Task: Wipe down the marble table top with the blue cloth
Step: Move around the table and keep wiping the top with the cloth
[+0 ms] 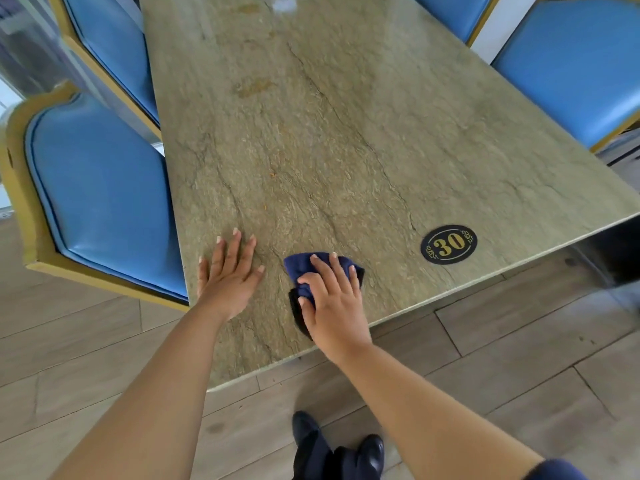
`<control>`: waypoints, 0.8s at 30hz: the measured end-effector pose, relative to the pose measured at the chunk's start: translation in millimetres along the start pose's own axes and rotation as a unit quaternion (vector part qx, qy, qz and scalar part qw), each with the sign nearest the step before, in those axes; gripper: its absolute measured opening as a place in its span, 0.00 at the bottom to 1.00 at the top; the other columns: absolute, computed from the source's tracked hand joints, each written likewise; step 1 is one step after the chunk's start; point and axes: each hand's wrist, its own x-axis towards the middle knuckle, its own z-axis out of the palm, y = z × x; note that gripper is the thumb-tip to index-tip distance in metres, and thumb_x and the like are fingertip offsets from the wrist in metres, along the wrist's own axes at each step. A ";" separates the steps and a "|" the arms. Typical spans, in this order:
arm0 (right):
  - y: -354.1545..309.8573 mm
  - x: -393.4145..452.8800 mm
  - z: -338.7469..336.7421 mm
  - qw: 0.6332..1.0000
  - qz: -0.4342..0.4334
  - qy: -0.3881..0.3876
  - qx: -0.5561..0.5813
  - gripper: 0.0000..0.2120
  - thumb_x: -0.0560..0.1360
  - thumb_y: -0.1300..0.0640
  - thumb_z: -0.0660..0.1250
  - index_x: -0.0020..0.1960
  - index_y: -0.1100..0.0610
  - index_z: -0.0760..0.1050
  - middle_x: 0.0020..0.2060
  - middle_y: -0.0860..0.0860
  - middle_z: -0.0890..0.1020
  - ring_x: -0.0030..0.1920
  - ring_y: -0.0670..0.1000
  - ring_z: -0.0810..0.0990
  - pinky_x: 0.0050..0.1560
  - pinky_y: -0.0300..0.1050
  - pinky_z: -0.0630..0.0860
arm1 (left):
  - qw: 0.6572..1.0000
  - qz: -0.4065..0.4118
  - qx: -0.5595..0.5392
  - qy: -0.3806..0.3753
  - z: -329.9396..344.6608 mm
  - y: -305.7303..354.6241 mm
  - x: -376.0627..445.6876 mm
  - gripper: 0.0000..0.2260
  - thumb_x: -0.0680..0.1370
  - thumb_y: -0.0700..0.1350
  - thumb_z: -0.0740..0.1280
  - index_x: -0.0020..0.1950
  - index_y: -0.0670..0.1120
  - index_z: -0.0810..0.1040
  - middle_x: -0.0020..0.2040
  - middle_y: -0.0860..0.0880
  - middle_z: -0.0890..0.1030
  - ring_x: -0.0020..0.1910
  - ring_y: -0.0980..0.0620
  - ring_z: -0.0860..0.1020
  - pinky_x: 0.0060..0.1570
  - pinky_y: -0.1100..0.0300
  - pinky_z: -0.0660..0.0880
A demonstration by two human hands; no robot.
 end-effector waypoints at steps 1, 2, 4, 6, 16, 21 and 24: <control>9.2 3.2 -3.6 1.000 -0.019 -0.005 -0.007 0.16 0.78 0.49 0.53 0.63 0.49 0.69 0.72 0.51 0.67 0.76 0.57 0.55 0.74 0.61 0.52 | 1.000 0.001 0.000 0.002 0.1 0.2 0.1 0.26 0.82 0.60 0.45 0.75 0.61 0.33 0.70 0.62 0.24 0.73 0.54 0.27 0.72 0.47 0.30; 20.7 5.2 -9.0 1.000 -0.014 0.001 -0.020 0.18 0.78 0.49 0.52 0.66 0.49 0.68 0.73 0.50 0.66 0.76 0.56 0.54 0.75 0.60 0.51 | 1.000 0.003 0.001 0.001 -0.2 0.3 -0.1 0.26 0.82 0.60 0.44 0.75 0.61 0.33 0.69 0.62 0.24 0.73 0.54 0.27 0.72 0.47 0.30; 46.9 4.5 -20.5 0.996 0.070 0.028 -0.041 0.22 0.80 0.49 0.51 0.73 0.46 0.61 0.75 0.49 0.61 0.77 0.54 0.50 0.76 0.56 0.45 | 1.000 0.007 0.002 -0.006 -1.0 -0.2 -1.1 0.26 0.82 0.61 0.44 0.75 0.61 0.32 0.69 0.62 0.23 0.72 0.54 0.26 0.72 0.47 0.29; 67.1 -3.7 -31.4 0.978 0.192 0.064 -0.050 0.23 0.81 0.48 0.51 0.76 0.46 0.55 0.77 0.50 0.57 0.77 0.54 0.46 0.76 0.55 0.40 | 1.000 0.012 0.003 -0.009 -0.3 -1.4 -1.3 0.27 0.81 0.61 0.43 0.75 0.61 0.31 0.70 0.61 0.22 0.71 0.54 0.25 0.71 0.47 0.28; -76.6 -25.2 31.2 0.982 0.177 0.055 -0.045 0.24 0.79 0.46 0.50 0.74 0.51 0.63 0.75 0.54 0.61 0.77 0.59 0.51 0.75 0.59 0.48 | 0.999 0.044 -0.003 -0.026 -9.8 -3.8 -0.3 0.29 0.82 0.60 0.47 0.77 0.57 0.35 0.75 0.55 0.28 0.74 0.51 0.28 0.72 0.46 0.30; -70.9 -39.5 26.5 0.995 0.084 0.014 -0.050 0.24 0.79 0.42 0.50 0.73 0.46 0.63 0.76 0.48 0.59 0.77 0.52 0.48 0.76 0.55 0.47 | 0.990 0.122 -0.012 -0.069 -28.2 -27.2 1.1 0.24 0.83 0.57 0.45 0.78 0.58 0.42 0.78 0.56 0.34 0.76 0.52 0.34 0.75 0.50 0.37; -69.1 -37.7 18.4 0.949 0.306 0.073 -0.025 0.24 0.81 0.44 0.52 0.76 0.46 0.57 0.78 0.50 0.53 0.77 0.53 0.42 0.76 0.55 0.41 | 0.983 0.140 -0.037 -0.111 -41.3 -33.9 1.4 0.23 0.83 0.57 0.44 0.78 0.58 0.44 0.78 0.57 0.36 0.77 0.53 0.35 0.75 0.52 0.39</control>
